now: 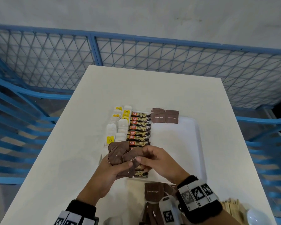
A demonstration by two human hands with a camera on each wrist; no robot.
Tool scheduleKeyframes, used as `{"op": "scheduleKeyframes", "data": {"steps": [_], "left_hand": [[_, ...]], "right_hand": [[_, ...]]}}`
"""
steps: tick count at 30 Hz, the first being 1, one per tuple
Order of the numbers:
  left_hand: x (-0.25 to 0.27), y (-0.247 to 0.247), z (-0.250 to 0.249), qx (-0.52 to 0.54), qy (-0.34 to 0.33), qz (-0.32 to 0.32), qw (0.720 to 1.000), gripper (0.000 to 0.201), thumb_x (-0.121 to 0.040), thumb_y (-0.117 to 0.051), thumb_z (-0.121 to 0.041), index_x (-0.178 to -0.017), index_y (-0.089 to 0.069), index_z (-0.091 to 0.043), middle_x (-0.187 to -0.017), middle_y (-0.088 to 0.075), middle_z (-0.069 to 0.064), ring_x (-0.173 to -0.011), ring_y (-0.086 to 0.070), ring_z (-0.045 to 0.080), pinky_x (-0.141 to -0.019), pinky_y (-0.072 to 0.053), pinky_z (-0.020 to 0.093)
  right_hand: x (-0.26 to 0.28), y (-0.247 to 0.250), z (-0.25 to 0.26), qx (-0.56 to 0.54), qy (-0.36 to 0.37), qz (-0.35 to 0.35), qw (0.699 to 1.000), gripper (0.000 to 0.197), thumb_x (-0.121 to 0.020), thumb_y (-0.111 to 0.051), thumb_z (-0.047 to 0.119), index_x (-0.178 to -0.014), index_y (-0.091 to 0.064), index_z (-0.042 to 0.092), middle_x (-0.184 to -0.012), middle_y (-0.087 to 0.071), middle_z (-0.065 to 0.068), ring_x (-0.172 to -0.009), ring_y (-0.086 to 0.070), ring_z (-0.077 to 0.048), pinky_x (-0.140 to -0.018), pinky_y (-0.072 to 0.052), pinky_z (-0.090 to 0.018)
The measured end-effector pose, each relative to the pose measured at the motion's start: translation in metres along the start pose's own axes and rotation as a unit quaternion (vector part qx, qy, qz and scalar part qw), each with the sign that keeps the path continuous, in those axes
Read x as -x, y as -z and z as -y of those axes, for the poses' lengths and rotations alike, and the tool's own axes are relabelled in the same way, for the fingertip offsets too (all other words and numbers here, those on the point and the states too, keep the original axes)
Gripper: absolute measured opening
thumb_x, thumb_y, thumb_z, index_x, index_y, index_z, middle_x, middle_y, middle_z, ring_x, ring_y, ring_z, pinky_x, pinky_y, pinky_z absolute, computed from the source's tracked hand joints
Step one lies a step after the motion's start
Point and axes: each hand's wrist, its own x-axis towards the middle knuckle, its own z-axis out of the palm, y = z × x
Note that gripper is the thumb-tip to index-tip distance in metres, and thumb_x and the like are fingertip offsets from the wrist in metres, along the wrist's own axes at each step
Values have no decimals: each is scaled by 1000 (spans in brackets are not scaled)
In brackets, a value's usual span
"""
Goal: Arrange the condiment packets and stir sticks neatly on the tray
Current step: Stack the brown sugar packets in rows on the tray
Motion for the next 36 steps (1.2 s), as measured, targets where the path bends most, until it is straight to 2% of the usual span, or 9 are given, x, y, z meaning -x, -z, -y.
{"op": "scheduleKeyframes", "data": {"steps": [4,7,10,13,18,23,26,30,36], "left_hand": [[-1,1,0,33,4,-29,999,25,-84,-60,2,-105,-61,-12,-82,-73,3,-71,-71,15,-54,-53,22],[-2,5,3,77,14,-39,996,25,-85,-56,4,-104,-60,-11,-79,-73,2,-69,-71,14,-58,-54,27],[-2,11,4,104,24,-56,993,26,-86,-53,5,-106,-61,-8,-82,-73,5,-71,-70,16,-68,-55,32],[-1,14,4,120,24,-59,991,25,-87,-50,7,-103,-61,-7,-78,-73,4,-68,-70,13,-58,-57,27],[0,19,5,116,21,-65,991,24,-86,-53,5,-105,-62,-8,-84,-74,3,-73,-71,13,-61,-57,25],[2,23,8,122,17,-62,990,42,-66,-71,-1,-106,-63,-9,-93,-74,7,-80,-72,15,-68,-59,28],[3,25,9,144,11,-73,987,34,-76,-64,4,-108,-63,-8,-98,-73,10,-83,-71,18,-66,-59,30],[2,28,12,154,13,-82,985,30,-84,-55,5,-110,-62,-9,-103,-72,11,-86,-71,21,-70,-59,32],[-1,26,14,168,17,-77,983,31,-83,-55,5,-111,-62,-8,-105,-72,13,-88,-71,23,-74,-59,34]], "right_hand": [[-3,12,1,35,5,2,999,6,-84,-65,6,-86,-63,11,-73,-64,1,-66,-56,-12,-59,-48,-20],[-10,28,2,43,8,-31,999,13,-83,-65,4,-78,-63,15,-69,-65,5,-62,-57,-5,-58,-46,-16],[-25,49,-2,43,0,-98,994,10,-83,-64,1,-84,-63,11,-75,-66,-1,-65,-58,-8,-59,-48,-15],[-47,74,-7,33,-10,-183,983,10,-82,-64,-4,-90,-61,0,-78,-64,-5,-68,-59,-13,-63,-53,-15],[-89,111,-16,121,-21,-310,943,12,-76,-73,5,-80,-63,11,-72,-63,-3,-73,-56,-18,-73,-48,-30],[-110,120,-14,201,-35,-304,930,16,-77,-73,9,-89,-63,12,-69,-56,8,-82,-53,-16,-75,-37,-23],[-119,120,-16,228,-48,-297,926,15,-77,-74,11,-89,-64,8,-74,-57,0,-81,-52,-17,-63,-38,-21],[-126,119,-18,240,-39,-316,917,19,-77,-73,9,-93,-64,2,-77,-59,-2,-81,-54,-16,-60,-36,-11],[-131,117,-17,257,-38,-337,905,23,-78,-71,8,-72,-51,17,-64,-50,8,-77,-52,-17,-57,-37,-16]]}}
